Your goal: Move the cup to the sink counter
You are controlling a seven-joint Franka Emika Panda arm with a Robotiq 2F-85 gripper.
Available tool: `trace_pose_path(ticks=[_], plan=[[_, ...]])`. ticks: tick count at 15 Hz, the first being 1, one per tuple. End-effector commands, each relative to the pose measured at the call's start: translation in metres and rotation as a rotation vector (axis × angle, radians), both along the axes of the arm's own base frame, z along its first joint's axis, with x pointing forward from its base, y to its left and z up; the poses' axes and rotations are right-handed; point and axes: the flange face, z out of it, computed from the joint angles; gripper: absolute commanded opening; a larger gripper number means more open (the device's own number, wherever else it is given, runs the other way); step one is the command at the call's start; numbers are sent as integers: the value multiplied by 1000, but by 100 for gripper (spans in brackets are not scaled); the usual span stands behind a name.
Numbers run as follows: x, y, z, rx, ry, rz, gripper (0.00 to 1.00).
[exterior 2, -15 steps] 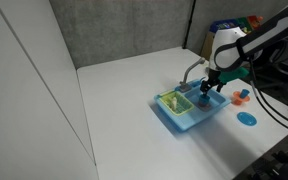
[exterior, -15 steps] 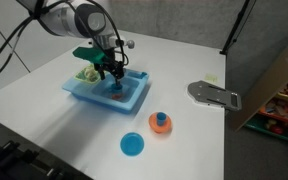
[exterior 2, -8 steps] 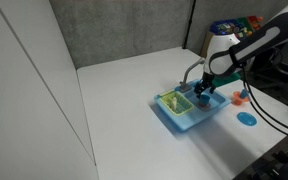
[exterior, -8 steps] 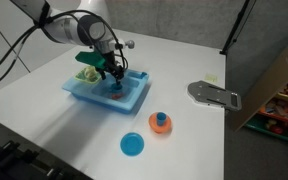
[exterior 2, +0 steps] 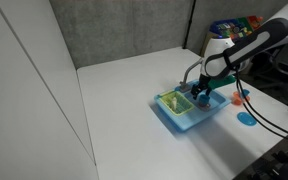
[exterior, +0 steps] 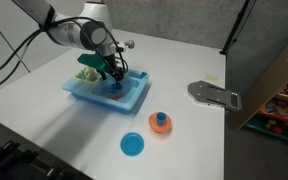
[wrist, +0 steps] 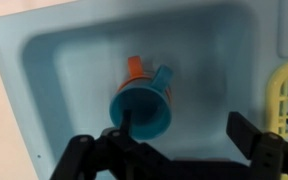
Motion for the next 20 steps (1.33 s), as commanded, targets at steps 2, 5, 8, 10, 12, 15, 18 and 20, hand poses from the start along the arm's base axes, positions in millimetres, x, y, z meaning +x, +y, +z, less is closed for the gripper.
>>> trace_pose_path(ticks=[2, 5, 8, 10, 12, 15, 18, 20], plan=[[8, -6, -8, 20, 2, -5, 67], [7, -10, -9, 16, 9, -15, 40], [6, -17, 1, 14, 6, -27, 18], [5, -22, 12, 15, -1, -35, 4], [4, -24, 27, 15, -6, -40, 0], [4, -25, 50, 22, -12, -39, 3], [-1, -22, 76, 12, -13, -31, 3], [-9, -18, 92, 4, -7, -22, 3]])
